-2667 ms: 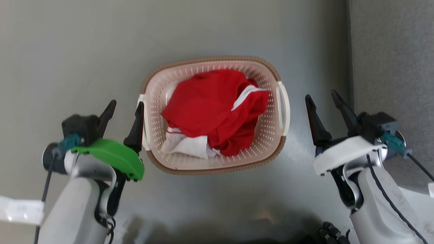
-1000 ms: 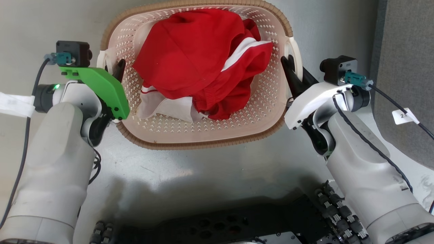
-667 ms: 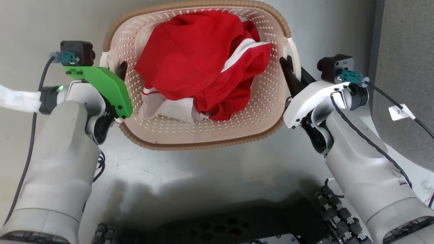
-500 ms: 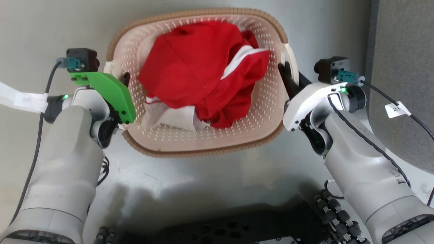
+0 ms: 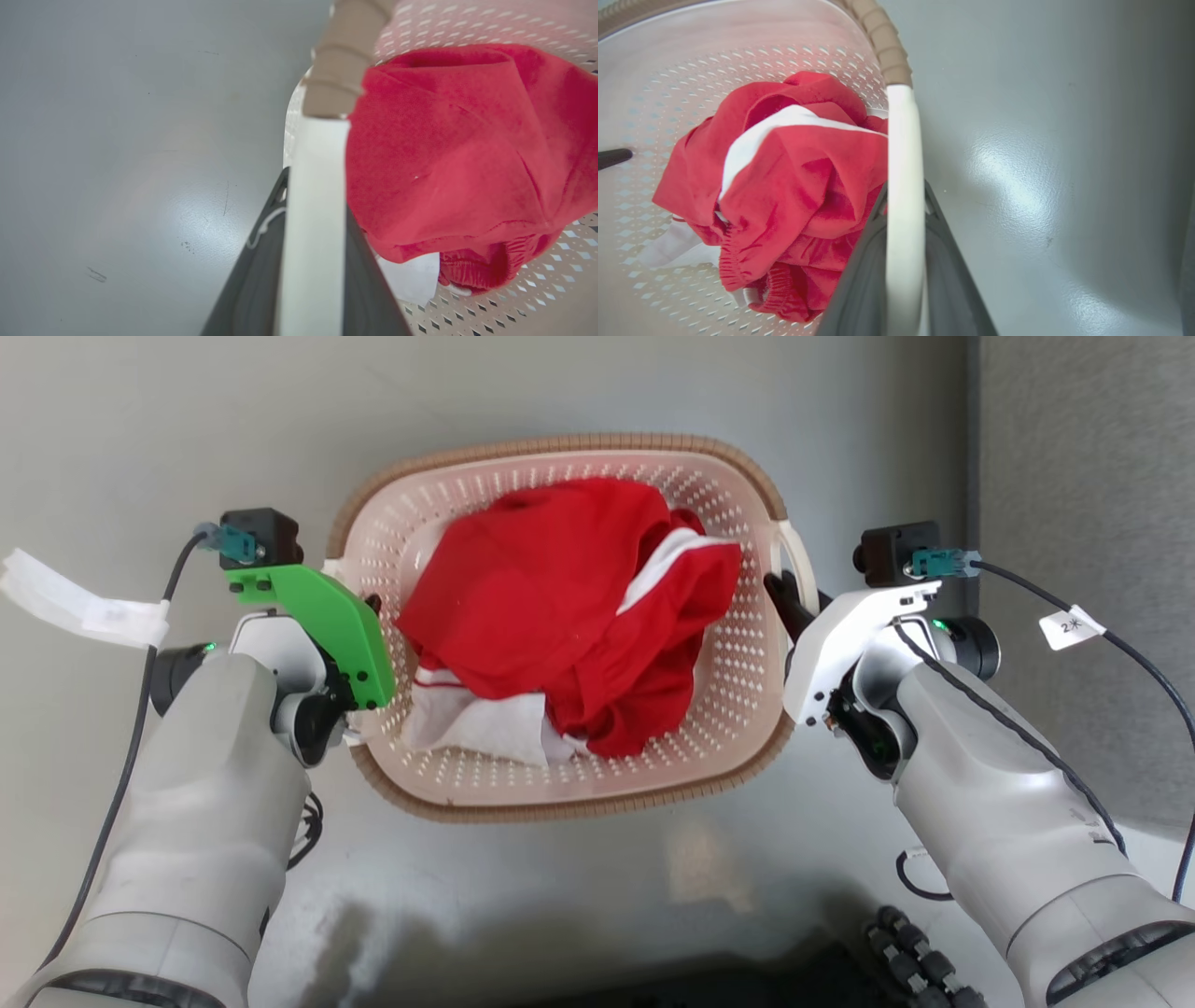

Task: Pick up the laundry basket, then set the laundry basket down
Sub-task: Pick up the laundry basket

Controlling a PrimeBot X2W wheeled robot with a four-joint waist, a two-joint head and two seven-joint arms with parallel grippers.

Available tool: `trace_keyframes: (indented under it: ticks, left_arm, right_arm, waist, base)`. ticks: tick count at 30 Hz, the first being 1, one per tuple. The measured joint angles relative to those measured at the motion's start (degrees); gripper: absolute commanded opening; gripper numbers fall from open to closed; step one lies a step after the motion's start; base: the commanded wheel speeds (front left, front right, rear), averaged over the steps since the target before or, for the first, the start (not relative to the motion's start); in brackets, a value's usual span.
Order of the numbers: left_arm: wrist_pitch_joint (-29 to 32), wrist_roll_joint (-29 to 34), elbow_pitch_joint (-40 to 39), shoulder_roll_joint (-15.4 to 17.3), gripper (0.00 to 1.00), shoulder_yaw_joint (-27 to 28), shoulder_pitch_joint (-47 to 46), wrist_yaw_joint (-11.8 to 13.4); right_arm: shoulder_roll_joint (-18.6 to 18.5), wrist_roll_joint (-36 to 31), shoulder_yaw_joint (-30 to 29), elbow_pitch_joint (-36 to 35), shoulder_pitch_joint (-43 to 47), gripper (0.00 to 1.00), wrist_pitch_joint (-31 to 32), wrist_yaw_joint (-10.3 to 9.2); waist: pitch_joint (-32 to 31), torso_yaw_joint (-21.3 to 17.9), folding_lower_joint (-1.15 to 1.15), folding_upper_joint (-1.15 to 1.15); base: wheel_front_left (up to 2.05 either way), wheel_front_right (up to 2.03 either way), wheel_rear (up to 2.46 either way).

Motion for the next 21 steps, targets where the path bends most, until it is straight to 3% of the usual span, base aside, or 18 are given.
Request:
trace_keyframes:
  ticks: [21]
  left_arm:
    - [9.53,-8.64,2.82,-0.24,0.0,-3.69,2.94,0.11]
  right_arm:
    - [-0.13,8.92,3.25,5.42,-0.01,0.0,13.94,0.54]
  waist:
    - [-16.39,-0.41,0.0,0.0]
  base:
    - [0.0,0.0,0.0]
